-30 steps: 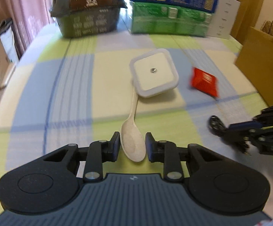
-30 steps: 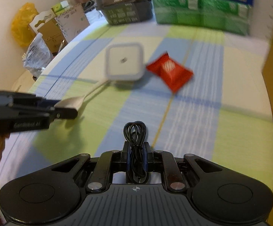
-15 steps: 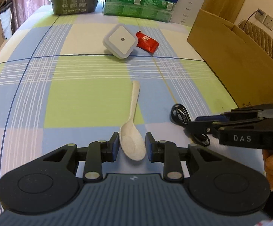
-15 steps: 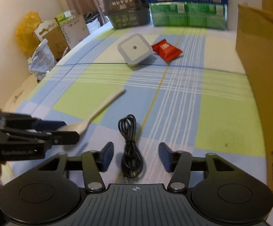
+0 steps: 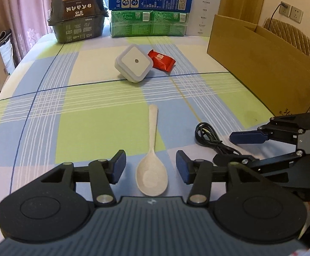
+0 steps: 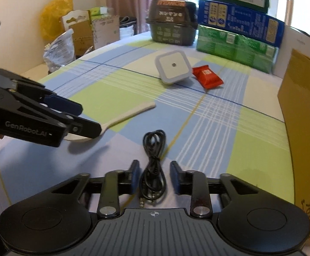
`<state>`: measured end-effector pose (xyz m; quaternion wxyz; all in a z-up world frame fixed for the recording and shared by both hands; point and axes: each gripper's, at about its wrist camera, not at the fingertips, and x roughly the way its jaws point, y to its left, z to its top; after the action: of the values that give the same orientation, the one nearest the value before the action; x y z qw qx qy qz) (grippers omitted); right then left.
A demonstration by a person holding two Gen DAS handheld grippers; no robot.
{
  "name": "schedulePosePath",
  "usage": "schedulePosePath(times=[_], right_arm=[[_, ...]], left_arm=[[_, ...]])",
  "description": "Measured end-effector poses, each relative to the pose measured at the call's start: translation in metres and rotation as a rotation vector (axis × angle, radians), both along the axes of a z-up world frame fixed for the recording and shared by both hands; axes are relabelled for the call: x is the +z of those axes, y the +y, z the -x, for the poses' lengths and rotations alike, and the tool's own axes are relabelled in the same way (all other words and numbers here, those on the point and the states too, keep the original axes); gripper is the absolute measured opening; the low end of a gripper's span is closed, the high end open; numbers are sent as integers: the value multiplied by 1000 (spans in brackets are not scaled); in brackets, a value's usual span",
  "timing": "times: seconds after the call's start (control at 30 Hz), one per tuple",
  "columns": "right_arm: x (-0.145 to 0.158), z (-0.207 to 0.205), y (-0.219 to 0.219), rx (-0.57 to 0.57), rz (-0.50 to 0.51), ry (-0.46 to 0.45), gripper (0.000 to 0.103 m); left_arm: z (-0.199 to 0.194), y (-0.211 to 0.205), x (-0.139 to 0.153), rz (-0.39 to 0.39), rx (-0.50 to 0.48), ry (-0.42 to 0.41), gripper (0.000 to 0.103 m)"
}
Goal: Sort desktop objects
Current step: 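Lift and carry the spoon and cable toward the cardboard box with both grippers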
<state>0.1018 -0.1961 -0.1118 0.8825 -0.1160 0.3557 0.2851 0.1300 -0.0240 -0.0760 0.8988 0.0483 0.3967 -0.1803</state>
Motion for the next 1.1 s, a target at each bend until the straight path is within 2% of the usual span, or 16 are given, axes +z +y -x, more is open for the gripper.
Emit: schedulePosePath(times=[0.3, 0.47, 0.67, 0.8, 1.1], right_arm=[[5, -1, -6, -42, -6, 21, 18], [10, -8, -16, -103, -37, 44, 18], [14, -10, -21, -122, -67, 64, 18], [16, -11, -22, -131, -77, 69, 18], [19, -12, -23, -142, -96, 71, 18]], left_arm=[[2, -7, -6, -46, -48, 9, 46], [3, -10, -9, -60, -61, 16, 46], [4, -12, -12, -96, -69, 10, 46], [5, -10, -12, -108, -61, 9, 44], [8, -10, -13, -120, -65, 6, 32]])
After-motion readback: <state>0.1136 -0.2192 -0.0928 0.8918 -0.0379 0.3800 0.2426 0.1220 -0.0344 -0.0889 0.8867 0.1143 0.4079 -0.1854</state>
